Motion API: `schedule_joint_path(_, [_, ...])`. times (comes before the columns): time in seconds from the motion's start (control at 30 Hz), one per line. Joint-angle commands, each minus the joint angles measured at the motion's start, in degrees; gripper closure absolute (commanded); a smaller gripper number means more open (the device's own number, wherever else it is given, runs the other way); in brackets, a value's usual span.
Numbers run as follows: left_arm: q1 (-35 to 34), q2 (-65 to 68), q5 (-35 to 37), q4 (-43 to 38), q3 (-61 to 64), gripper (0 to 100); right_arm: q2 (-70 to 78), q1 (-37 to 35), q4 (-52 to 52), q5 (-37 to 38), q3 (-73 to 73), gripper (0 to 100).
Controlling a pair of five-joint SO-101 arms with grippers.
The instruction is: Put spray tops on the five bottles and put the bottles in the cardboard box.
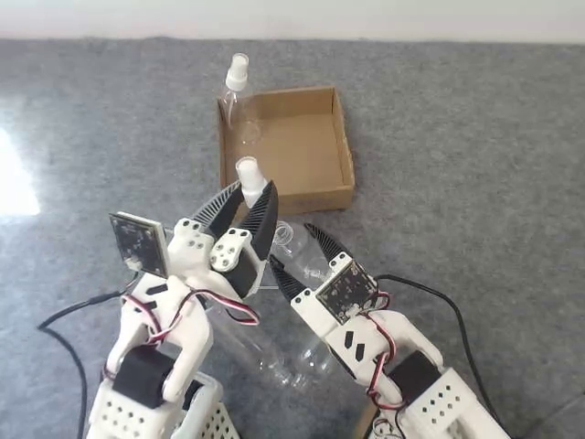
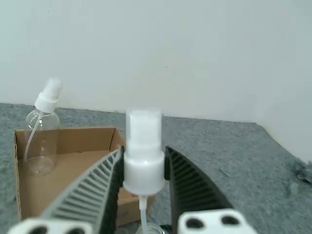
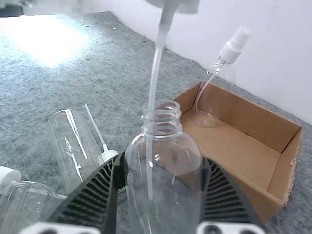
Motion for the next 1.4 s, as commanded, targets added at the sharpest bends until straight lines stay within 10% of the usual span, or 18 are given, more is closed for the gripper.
schedule_joint_path(0.0, [1.8, -0.4, -0.4, 0.4, -0.4, 99, -1.0, 0.9, -1.2, -0.5, 0.2, 89.4])
schedule_joint_path(1.37, [4.4, -0.5, -7.1, 4.4, 0.7, 92, -1.1, 1.0, -1.8, -0.6, -0.4, 97.0])
